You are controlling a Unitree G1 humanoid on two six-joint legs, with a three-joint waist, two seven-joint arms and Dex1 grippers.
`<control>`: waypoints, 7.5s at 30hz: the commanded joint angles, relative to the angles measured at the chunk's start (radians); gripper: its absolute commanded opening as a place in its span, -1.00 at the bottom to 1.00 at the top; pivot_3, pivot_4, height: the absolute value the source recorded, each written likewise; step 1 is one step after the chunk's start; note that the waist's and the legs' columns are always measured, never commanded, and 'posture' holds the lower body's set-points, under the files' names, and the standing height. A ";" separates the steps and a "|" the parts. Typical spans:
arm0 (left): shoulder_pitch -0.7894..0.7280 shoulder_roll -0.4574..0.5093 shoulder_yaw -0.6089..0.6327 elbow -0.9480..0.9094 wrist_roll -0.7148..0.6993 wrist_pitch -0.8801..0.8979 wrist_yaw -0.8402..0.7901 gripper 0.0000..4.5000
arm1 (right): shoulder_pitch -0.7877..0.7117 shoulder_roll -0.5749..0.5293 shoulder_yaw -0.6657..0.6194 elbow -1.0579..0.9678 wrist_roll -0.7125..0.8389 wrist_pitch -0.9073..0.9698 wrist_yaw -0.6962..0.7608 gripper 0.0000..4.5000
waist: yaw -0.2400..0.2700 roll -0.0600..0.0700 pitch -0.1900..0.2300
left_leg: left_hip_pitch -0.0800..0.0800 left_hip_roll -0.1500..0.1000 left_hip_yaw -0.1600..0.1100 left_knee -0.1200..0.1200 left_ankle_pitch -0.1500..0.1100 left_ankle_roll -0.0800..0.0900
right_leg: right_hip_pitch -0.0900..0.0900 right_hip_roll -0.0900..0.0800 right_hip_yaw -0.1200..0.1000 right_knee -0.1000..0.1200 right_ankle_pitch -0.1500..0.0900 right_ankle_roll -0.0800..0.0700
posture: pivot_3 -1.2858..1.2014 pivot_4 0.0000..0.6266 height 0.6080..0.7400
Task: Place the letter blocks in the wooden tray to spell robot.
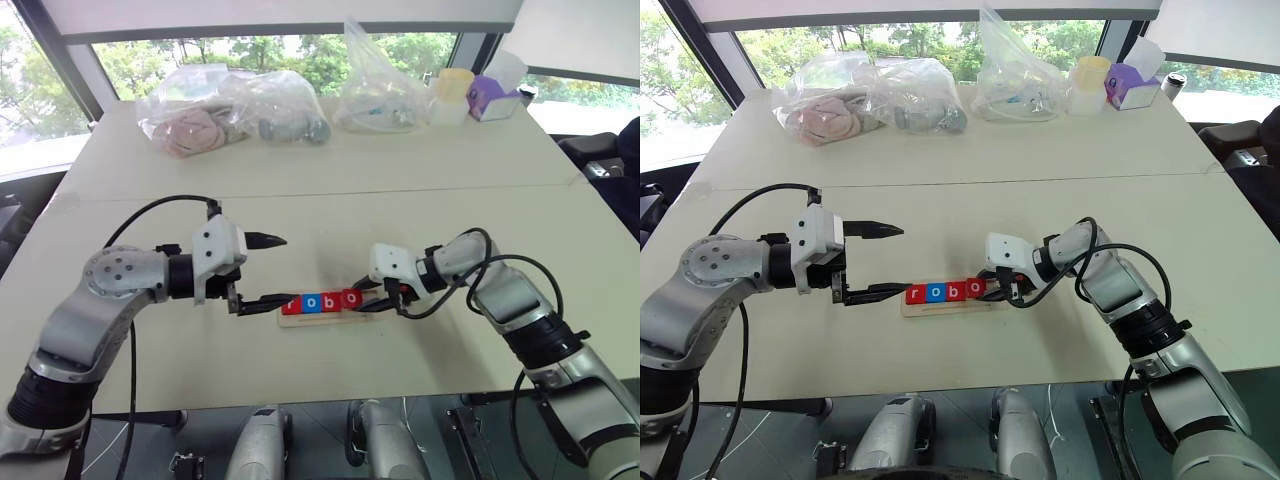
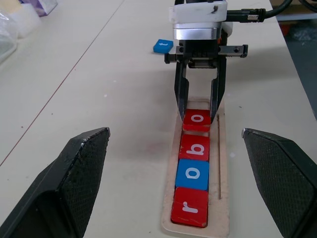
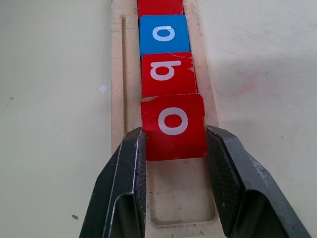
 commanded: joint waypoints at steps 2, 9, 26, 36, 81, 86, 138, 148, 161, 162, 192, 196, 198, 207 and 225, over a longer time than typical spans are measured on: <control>-0.015 -0.001 0.017 -0.029 -0.014 0.000 0.008 1.00 | -0.024 0.001 -0.008 -0.033 0.006 0.000 0.004 0.17 | 0.000 0.000 0.000 | 0.000 0.000 0.000 0.000 0.000 0.000 | 0.000 0.000 0.000 0.000 0.000 0.000 | 0.03 -0.52 1.00; -0.017 -0.003 0.016 -0.026 -0.014 0.000 0.009 1.00 | -0.049 -0.002 -0.024 -0.052 0.025 0.016 0.015 0.97 | 0.000 0.000 0.000 | 0.000 0.000 0.000 0.000 0.000 0.000 | 0.000 0.000 0.000 0.000 0.000 0.000 | 0.03 -0.52 1.00; -0.022 -0.012 0.010 -0.027 -0.011 -0.001 0.010 1.00 | -0.112 -0.016 -0.179 0.183 -0.053 -0.102 -0.257 0.97 | 0.000 0.000 0.000 | 0.000 0.000 0.000 0.000 0.000 0.000 | 0.000 0.000 0.000 0.000 0.000 0.000 | 0.03 -0.52 1.00; -0.028 -0.026 -0.009 -0.016 -0.006 -0.011 0.007 1.00 | 0.096 -0.053 -0.296 -0.121 0.015 0.120 -0.360 0.97 | 0.001 0.000 0.000 | -0.001 0.000 -0.001 -0.001 0.000 0.000 | 0.000 0.000 0.000 0.000 0.000 0.001 | 0.03 -0.52 1.00; -0.049 -0.064 -0.027 0.013 0.020 -0.032 0.006 1.00 | 0.080 0.562 -0.747 -0.264 -0.055 0.894 -1.270 -0.07 | -0.028 0.001 -0.001 | -0.001 0.001 -0.002 -0.001 0.000 0.000 | -0.001 0.001 0.000 0.001 0.000 0.000 | 0.03 -0.52 1.00; -0.046 -0.071 -0.029 0.012 0.024 -0.032 0.008 1.00 | 0.127 0.525 -0.674 -0.323 -0.036 0.955 -1.229 -0.49 | -0.029 0.001 -0.001 | 0.000 0.001 -0.002 -0.002 0.000 0.000 | -0.002 0.002 0.000 0.001 0.000 0.001 | 0.03 -0.52 1.00; -0.071 -0.104 -0.045 0.065 0.063 -0.081 0.000 1.00 | 0.193 -0.365 -0.155 -0.017 0.053 -0.202 -0.078 0.98 | -0.024 0.000 0.001 | -0.003 0.001 -0.001 -0.001 0.000 0.000 | -0.003 0.000 -0.001 -0.003 -0.005 0.002 | 0.03 -0.52 1.00; -0.067 -0.100 -0.040 0.054 0.063 -0.077 0.008 1.00 | 0.159 -0.321 -0.143 0.144 -0.003 -0.297 -0.027 0.98 | 0.000 0.000 0.000 | -0.002 0.001 0.000 0.000 0.000 0.000 | -0.001 -0.001 -0.001 -0.002 -0.005 0.001 | 0.03 -0.52 1.00; -0.029 -0.029 -0.009 0.037 0.026 -0.073 -0.052 1.00 | 0.135 -0.317 -0.161 0.142 0.015 -0.252 0.016 -0.49 | 0.001 0.000 0.000 | 0.000 0.001 0.000 0.000 0.000 0.000 | 0.001 -0.001 0.000 -0.002 -0.004 0.000 | 0.03 -0.52 1.00; -0.023 -0.022 -0.005 0.035 0.023 -0.074 -0.057 1.00 | 0.128 -0.309 -0.167 0.118 0.032 -0.228 0.016 -0.49 | 0.001 0.000 0.000 | 0.000 0.001 0.000 0.000 0.000 0.000 | 0.001 -0.001 0.000 -0.002 -0.004 0.000 | 0.03 -0.52 1.00; 0.021 0.015 0.022 -0.006 0.007 -0.064 -0.049 1.00 | 0.004 -0.095 -0.030 -0.019 0.003 -0.071 0.021 -0.49 | 0.000 0.001 0.000 | -0.001 0.001 0.000 0.000 0.000 0.000 | -0.001 0.000 0.000 0.000 -0.003 0.001 | 0.03 -0.52 1.00; 0.015 0.011 0.020 -0.010 0.004 -0.060 -0.039 1.00 | -0.005 -0.087 -0.025 -0.016 -0.003 -0.060 0.027 -0.49 | 0.000 0.001 0.000 | -0.001 0.001 0.000 0.000 0.000 0.000 | -0.001 0.000 0.000 0.000 -0.002 0.002 | 0.03 -0.52 1.00; 0.014 0.010 0.020 -0.013 0.003 -0.058 -0.035 1.00 | -0.011 -0.084 -0.021 -0.013 -0.007 -0.061 0.029 -0.49 | 0.000 0.001 0.000 | -0.001 0.001 0.000 0.000 0.000 0.000 | -0.001 0.000 0.000 0.000 -0.002 0.002 | 0.03 -0.52 1.00; 0.021 0.010 0.026 -0.023 -0.001 -0.052 -0.024 1.00 | -0.024 -0.066 -0.009 -0.006 -0.020 -0.063 0.037 -0.49 | 0.000 0.001 0.000 | -0.001 0.001 0.000 0.000 0.000 0.000 | -0.001 0.000 0.000 0.000 -0.002 0.002 | 0.03 -0.52 1.00; 0.004 -0.001 0.009 -0.012 0.007 -0.056 -0.012 1.00 | -0.022 -0.062 -0.018 -0.026 -0.001 -0.006 0.043 -0.49 | 0.000 0.001 0.000 | -0.001 0.000 0.000 0.000 0.000 0.000 | -0.001 0.000 0.000 0.000 -0.001 0.002 | 0.03 -0.52 1.00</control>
